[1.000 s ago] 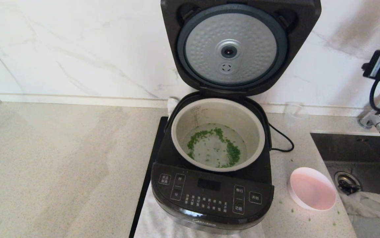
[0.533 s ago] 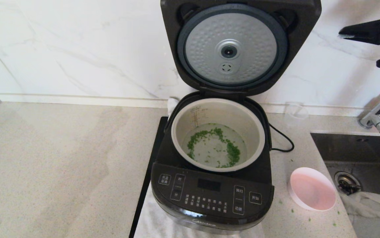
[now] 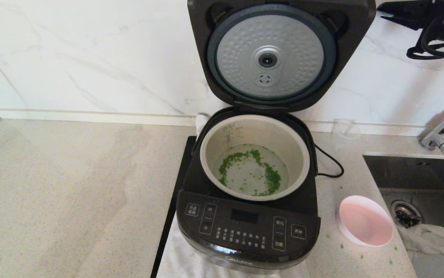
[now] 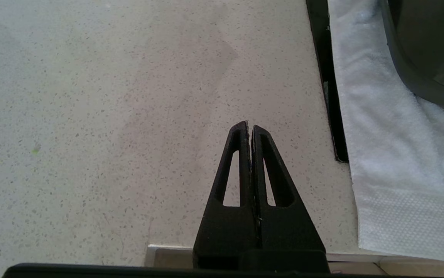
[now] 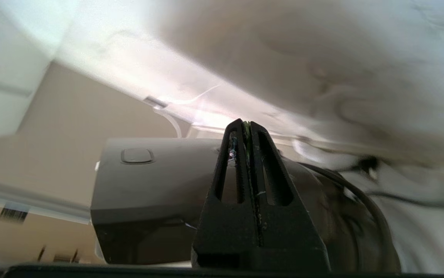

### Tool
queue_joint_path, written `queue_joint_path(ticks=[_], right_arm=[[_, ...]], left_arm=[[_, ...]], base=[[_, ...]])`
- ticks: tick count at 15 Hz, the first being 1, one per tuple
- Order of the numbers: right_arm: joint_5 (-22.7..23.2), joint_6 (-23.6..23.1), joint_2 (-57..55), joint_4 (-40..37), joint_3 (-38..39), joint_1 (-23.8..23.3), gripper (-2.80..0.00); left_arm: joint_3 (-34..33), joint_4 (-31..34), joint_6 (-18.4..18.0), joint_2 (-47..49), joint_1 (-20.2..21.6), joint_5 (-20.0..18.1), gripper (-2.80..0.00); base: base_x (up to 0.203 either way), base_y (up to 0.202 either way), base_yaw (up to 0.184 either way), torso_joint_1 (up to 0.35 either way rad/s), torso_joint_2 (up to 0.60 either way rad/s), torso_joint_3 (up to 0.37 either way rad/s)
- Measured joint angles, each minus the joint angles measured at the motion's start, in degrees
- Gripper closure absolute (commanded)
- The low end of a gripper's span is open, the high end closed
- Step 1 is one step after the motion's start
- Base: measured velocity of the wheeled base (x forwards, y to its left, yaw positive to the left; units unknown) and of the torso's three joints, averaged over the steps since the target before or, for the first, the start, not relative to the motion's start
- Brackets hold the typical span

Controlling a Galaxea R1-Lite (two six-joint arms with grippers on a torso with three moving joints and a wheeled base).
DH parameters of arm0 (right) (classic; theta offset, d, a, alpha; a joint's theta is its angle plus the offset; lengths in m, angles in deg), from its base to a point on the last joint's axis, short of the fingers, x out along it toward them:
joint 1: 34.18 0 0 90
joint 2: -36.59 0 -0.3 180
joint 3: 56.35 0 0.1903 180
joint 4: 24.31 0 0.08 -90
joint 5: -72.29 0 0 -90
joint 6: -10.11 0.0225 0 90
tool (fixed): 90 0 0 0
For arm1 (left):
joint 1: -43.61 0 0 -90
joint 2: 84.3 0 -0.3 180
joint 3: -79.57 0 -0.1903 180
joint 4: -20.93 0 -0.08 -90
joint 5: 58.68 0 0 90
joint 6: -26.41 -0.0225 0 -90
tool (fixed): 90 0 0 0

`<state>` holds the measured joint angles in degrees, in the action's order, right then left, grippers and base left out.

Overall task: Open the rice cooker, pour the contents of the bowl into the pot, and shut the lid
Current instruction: Close the rice cooker

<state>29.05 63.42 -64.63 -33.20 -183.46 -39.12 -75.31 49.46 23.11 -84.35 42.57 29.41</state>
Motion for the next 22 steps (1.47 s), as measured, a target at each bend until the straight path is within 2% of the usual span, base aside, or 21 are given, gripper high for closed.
queue_joint_path(ticks=[8, 12, 17, 22], right_arm=[[0.0, -0.1, -5.9, 1.7, -6.6, 8.9, 0.00], [0.6, 0.0, -6.5, 2.5, -6.9, 9.5, 0.00], [5.4, 3.6, -3.6, -5.1, -4.2, 10.0, 0.00], [7.4, 3.7, -0.2, -7.7, 0.9, 10.6, 0.00]], left_arm=[[0.0, 0.0, 0.0, 0.0, 0.0, 0.0, 0.00], [0.0, 0.0, 0.0, 0.0, 0.0, 0.0, 0.00], [0.0, 0.0, 0.0, 0.0, 0.0, 0.0, 0.00], [0.0, 0.0, 0.0, 0.0, 0.0, 0.0, 0.00]], base=[[0.000, 0.000, 0.000, 0.000, 0.00, 0.000], [0.000, 0.000, 0.000, 0.000, 0.00, 0.000], [0.000, 0.000, 0.000, 0.000, 0.00, 0.000], [0.000, 0.000, 0.000, 0.000, 0.00, 0.000]])
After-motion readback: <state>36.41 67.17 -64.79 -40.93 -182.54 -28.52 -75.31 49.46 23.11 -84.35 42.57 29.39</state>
